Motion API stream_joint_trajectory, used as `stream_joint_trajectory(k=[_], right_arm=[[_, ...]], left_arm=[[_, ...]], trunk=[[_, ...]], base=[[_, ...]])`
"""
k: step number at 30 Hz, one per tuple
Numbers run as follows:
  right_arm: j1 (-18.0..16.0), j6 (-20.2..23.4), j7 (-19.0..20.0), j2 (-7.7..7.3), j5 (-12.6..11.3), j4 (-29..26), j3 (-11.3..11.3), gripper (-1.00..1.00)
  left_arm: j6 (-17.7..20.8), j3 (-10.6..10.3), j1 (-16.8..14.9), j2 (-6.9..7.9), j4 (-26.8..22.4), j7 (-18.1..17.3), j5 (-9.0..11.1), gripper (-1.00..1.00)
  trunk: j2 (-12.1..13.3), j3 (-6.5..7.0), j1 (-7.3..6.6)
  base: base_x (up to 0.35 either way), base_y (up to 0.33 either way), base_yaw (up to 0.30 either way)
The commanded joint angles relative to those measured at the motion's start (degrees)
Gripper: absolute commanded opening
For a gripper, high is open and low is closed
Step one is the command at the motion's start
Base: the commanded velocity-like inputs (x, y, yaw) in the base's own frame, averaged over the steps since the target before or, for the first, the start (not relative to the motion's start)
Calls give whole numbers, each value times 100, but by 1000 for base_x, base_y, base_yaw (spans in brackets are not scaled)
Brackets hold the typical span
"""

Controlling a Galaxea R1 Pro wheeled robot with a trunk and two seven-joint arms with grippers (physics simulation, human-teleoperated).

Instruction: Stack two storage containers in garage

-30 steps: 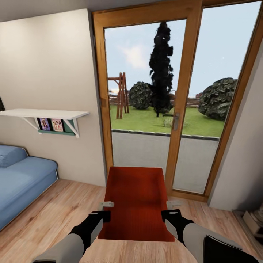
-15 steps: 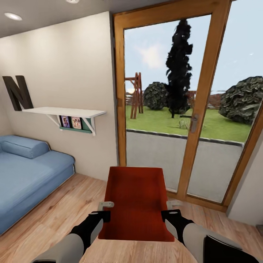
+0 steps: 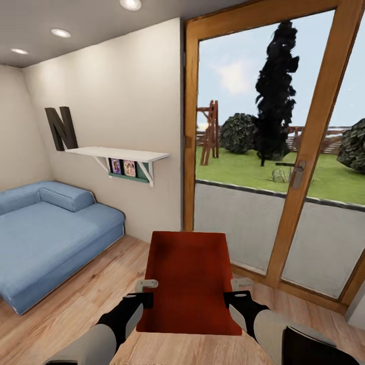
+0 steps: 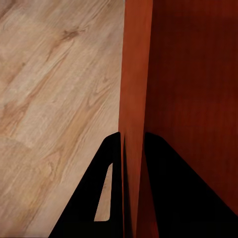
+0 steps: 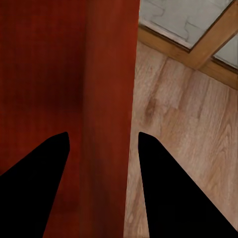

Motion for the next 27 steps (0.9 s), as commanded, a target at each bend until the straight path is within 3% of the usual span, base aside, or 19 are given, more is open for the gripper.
stream_joint_trajectory(k=[1, 27], right_arm=[[-4, -90, 21, 1, 21, -13, -111, -100], [-4, -90, 21, 1, 30, -12, -111, -100]], left_arm=[[41, 61, 4, 3, 8, 131, -91, -100], [41, 63, 5, 3, 8, 129, -91, -100]], trunk=[[-5, -3, 2], [-5, -3, 2]], base=[[0, 0, 276], [0, 0, 276]])
